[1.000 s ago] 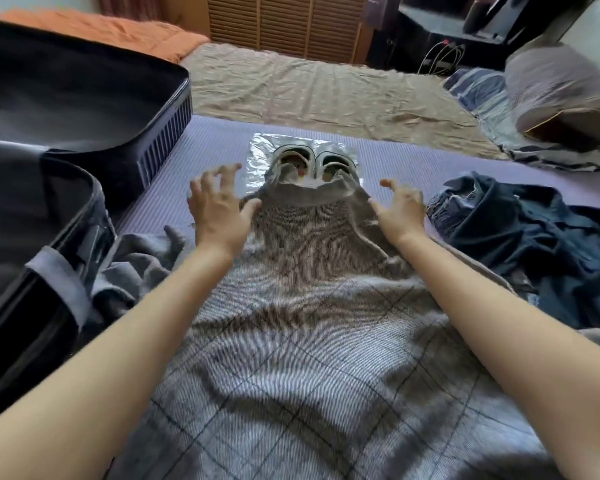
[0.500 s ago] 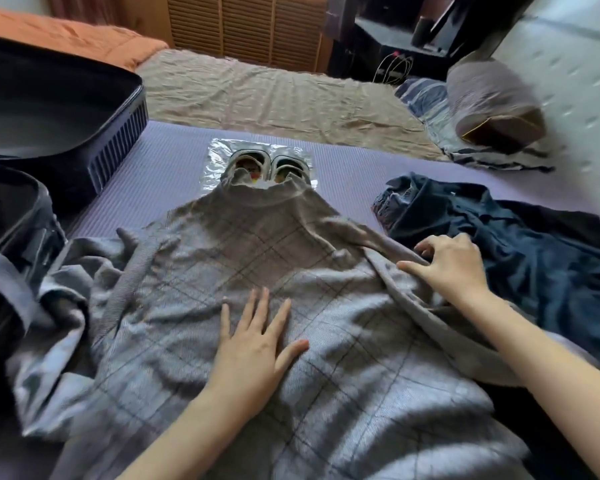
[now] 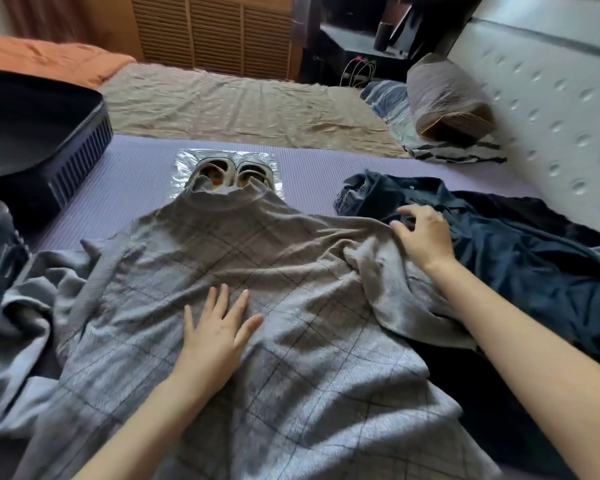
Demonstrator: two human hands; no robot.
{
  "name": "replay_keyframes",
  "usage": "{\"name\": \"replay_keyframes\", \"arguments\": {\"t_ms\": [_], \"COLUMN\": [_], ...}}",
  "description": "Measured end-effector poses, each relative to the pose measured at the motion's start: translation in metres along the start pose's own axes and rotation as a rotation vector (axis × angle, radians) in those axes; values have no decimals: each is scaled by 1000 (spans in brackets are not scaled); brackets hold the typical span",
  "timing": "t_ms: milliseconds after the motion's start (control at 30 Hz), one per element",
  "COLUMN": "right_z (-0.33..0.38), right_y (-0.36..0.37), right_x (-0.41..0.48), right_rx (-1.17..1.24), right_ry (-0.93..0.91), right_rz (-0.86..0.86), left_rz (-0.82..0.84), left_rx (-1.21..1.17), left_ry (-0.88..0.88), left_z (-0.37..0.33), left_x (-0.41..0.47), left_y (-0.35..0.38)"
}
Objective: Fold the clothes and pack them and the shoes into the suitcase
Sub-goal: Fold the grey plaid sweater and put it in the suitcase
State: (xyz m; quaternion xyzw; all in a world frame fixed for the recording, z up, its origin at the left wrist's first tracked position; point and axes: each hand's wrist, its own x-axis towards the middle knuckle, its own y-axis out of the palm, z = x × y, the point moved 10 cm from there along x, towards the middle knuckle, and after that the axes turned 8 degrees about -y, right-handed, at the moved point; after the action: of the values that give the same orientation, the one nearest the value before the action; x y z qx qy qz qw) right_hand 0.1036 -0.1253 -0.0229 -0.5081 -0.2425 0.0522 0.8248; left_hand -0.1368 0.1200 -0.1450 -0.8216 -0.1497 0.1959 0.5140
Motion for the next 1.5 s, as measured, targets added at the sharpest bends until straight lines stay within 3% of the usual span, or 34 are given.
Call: {"name": "replay_keyframes", "arguments": {"t_ms": [100,200,367,600,733,833,1033,1133,1200,1233,1333,1433,1500], "right_z": [21,24,-35,-34,-38,-43,-41,-27,0,15,66,99,100], "right_y": [-24,-48,-45,-36,-55,-64,-49,-68,-74,-66,-8,41,49], "right_x": [-65,-156,-270,-298,-308,-328,-356,-344,-337,-336,-345,-362,-367], "right_rx": [99,91,91,233,351,435,101,-71,-32,28,132,-66,-165], "right_ry": [-152,-190,100,197,221,282,301,173,-13,-98,-293,-456,-451], "right_rz": [-65,-91,-91,43,37,181,365,164,9,18,261,423,442], "left_rz": [-36,-48,-118,-106,-94,-82,-149,-197,-225,-250,-216,-196,-214], "left_rx": [-79,-54,119,149,149,202,272,190,106,103,179,191,197], "left_ry": [118,196,269,254,226,224,300,288,210,192,191,199,216], "left_z": [-33,-57,-61,-59,-54,-50,-43,-31,-9,2,24,26,24], "left_x": [-30,-68,-104,-124,-125,-132,-144,-156,-168,-177,-197,-201,-203], "left_y": [-7,10,43,53,52,55,53,41,34,31,34,33,28]}}
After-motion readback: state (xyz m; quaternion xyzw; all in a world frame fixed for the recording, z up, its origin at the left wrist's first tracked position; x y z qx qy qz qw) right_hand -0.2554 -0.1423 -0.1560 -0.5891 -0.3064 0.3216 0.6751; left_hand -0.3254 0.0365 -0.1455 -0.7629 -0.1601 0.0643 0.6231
